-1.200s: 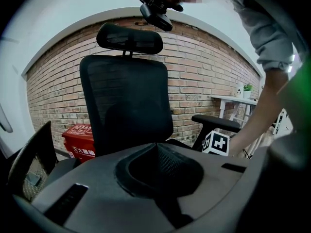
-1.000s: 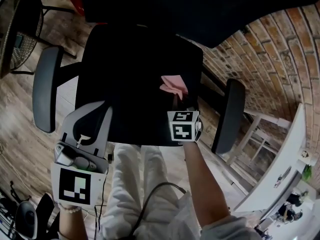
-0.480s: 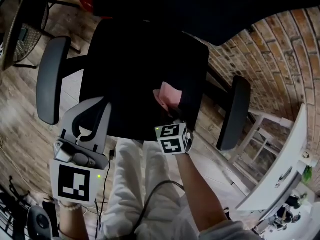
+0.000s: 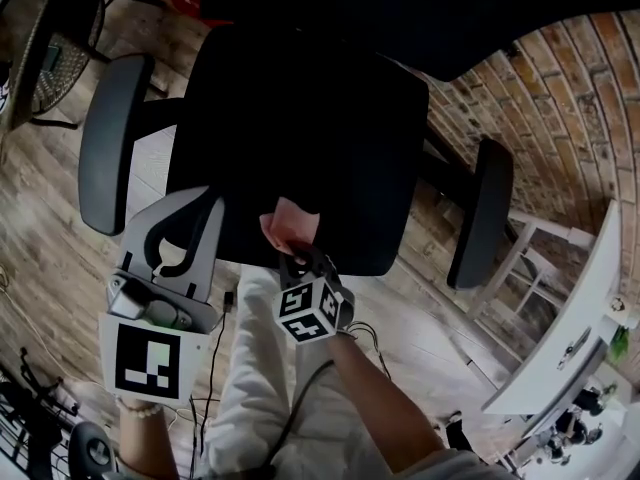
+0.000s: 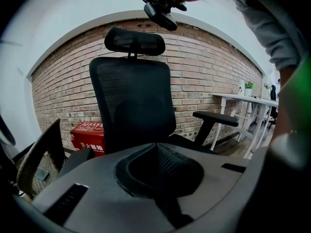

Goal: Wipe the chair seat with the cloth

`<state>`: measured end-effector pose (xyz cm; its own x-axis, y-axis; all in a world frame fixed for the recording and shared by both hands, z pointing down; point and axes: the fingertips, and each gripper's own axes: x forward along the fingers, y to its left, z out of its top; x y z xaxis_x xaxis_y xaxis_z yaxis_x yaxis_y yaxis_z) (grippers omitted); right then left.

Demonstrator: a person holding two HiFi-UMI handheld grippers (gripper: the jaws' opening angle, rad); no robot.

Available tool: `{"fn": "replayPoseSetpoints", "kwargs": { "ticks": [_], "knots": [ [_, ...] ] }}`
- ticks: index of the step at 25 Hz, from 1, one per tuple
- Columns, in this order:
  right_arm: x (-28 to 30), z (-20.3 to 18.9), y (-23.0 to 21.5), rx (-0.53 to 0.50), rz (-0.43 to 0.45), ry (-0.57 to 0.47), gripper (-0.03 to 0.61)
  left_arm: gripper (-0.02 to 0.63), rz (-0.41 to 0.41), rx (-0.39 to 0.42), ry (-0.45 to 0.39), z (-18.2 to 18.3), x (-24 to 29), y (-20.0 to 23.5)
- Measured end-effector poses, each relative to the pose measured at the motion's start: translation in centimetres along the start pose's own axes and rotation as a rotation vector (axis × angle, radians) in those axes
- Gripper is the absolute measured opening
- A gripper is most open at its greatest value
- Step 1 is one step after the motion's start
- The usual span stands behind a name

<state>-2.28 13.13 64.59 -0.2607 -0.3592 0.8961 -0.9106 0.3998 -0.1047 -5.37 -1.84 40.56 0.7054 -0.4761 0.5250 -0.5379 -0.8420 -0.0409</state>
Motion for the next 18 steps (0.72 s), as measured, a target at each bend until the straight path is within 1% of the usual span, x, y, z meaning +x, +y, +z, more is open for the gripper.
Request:
{"fn": "replayPoseSetpoints", "kwargs": {
  "ticks": [4,8,13,16,18],
  "knots": [
    [0.2,-0.6,3.7,-0.034,0.061,0.011,0.055,0.018,-0.002,0.000,0.003,-0.4,-0.2,0.0],
    [0.3,-1.3,5.1,-0.065,0.068,0.020,0.055,0.018,-0.020,0.024,0.007,-0.6,-0.5,-0.2],
    [0.2,-1.4,3.5,-0.051,0.034,0.013,0.055,0.018,-0.032,0.034,0.010,-0.5,-0.4,-0.6],
    [-0.3,-1.2,1.7,-0.049,-0.010,-0.003,0.055,0.018,-0.049,0.054,0.008,-0.2,-0.1,-1.2],
    [-0.6,-1.1,-0.1,-0.026,-0.048,-0.011,0.055,0.018,-0.059,0.067,0.007,0.0,0.2,-1.5]
  ]
}}
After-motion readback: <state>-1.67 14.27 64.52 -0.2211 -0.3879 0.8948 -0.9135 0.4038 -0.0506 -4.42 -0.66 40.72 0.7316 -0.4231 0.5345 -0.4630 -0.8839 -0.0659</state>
